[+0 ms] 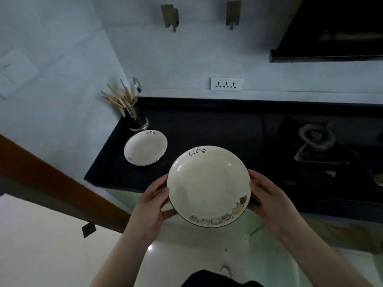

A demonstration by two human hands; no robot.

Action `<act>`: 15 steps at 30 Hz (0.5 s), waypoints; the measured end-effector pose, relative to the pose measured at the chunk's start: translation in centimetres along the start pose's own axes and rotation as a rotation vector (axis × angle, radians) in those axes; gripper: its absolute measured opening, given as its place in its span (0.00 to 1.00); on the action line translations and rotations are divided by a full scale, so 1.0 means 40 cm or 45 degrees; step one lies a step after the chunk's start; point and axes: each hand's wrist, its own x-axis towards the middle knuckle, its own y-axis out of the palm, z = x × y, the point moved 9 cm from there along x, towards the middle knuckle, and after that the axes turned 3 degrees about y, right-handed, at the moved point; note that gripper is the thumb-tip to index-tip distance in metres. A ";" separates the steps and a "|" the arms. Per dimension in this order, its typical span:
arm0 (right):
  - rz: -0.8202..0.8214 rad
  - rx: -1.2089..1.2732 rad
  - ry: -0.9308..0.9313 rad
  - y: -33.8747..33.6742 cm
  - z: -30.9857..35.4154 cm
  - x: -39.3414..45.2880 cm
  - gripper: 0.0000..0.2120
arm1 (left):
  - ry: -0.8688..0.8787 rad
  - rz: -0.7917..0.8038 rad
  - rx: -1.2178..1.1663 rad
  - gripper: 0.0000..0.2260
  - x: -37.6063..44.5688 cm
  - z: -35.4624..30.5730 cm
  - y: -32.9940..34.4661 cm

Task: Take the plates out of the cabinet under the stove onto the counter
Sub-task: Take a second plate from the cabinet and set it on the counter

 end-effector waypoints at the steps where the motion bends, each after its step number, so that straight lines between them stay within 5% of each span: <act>1: -0.017 0.002 0.007 -0.010 -0.001 0.022 0.13 | -0.015 -0.002 0.013 0.13 0.023 0.001 0.010; 15: -0.375 -0.160 0.215 -0.045 -0.084 0.306 0.11 | -0.163 0.106 0.070 0.13 0.392 0.051 0.011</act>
